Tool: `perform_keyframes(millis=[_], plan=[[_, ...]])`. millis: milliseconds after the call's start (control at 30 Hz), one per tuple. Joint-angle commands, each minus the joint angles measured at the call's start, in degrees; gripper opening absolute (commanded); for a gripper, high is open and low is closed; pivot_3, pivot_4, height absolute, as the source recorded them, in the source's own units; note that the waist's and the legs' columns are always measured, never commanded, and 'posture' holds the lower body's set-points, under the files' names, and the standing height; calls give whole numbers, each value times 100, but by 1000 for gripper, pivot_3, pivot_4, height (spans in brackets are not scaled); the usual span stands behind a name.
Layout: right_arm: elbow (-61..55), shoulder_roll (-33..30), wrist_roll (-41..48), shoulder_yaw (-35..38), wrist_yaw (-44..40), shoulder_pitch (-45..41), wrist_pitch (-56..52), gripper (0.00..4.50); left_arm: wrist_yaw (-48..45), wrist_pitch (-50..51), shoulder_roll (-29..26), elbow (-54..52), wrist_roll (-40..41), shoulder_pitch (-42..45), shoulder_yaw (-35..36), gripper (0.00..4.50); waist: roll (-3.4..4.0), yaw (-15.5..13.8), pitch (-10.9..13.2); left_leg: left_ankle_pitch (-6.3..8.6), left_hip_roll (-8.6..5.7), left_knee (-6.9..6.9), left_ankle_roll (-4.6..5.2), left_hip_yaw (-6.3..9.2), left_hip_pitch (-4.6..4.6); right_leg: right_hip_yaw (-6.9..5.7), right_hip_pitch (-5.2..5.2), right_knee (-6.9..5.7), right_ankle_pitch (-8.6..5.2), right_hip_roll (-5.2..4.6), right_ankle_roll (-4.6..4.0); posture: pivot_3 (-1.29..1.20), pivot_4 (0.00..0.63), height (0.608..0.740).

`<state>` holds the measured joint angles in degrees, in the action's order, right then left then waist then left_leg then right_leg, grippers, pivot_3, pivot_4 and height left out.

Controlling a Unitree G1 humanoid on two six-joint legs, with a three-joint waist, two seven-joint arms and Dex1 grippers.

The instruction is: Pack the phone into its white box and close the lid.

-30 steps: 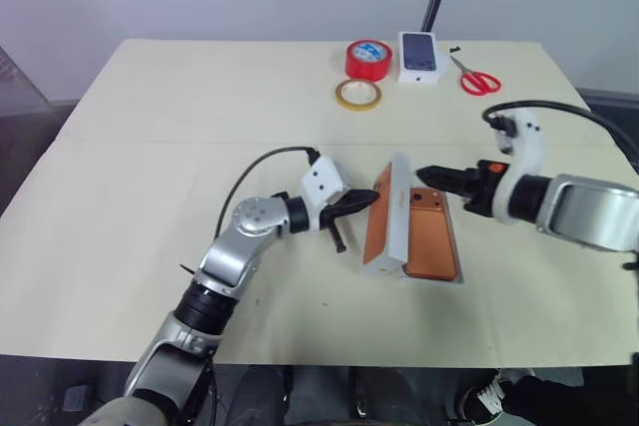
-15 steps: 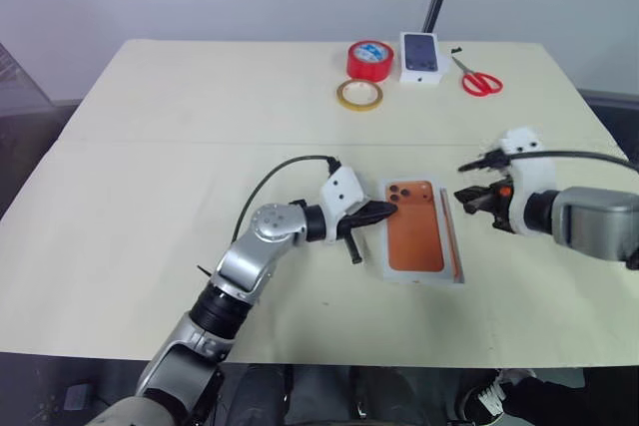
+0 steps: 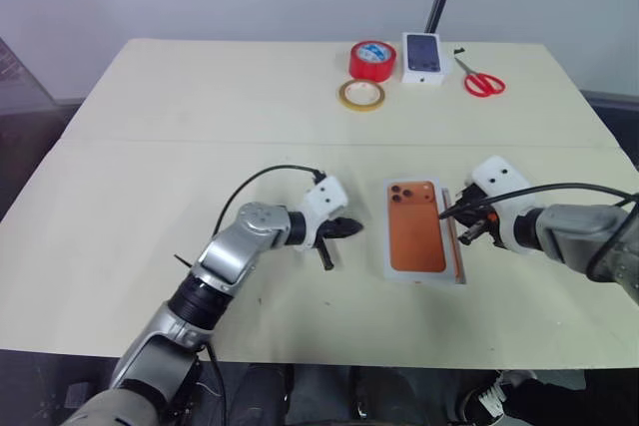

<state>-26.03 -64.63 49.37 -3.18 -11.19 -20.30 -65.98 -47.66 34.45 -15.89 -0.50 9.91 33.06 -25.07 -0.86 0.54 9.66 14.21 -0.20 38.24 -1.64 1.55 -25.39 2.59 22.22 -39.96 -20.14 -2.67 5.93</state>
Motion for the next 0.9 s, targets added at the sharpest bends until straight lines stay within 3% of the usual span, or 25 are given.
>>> perform_keyframes(millis=[33,333,900], plan=[[-159,53,-329,115,-204,13,-50,61,-12,-163,230,166,-119,231,-143,0,0,2,0,0,0,0,0,0,0,0,1,0,0,1,0,0,150,709],[-390,280,-724,308,-458,147,-328,61,43,-180,750,310,-55,346,-40,0,-1,-4,0,0,-1,1,0,0,0,0,0,0,0,-1,0,0,150,709],[-467,565,-1340,482,-796,330,-577,61,20,-103,952,206,-13,332,21,0,0,0,0,0,-1,1,0,0,0,0,-1,-1,0,-1,0,0,150,709]])
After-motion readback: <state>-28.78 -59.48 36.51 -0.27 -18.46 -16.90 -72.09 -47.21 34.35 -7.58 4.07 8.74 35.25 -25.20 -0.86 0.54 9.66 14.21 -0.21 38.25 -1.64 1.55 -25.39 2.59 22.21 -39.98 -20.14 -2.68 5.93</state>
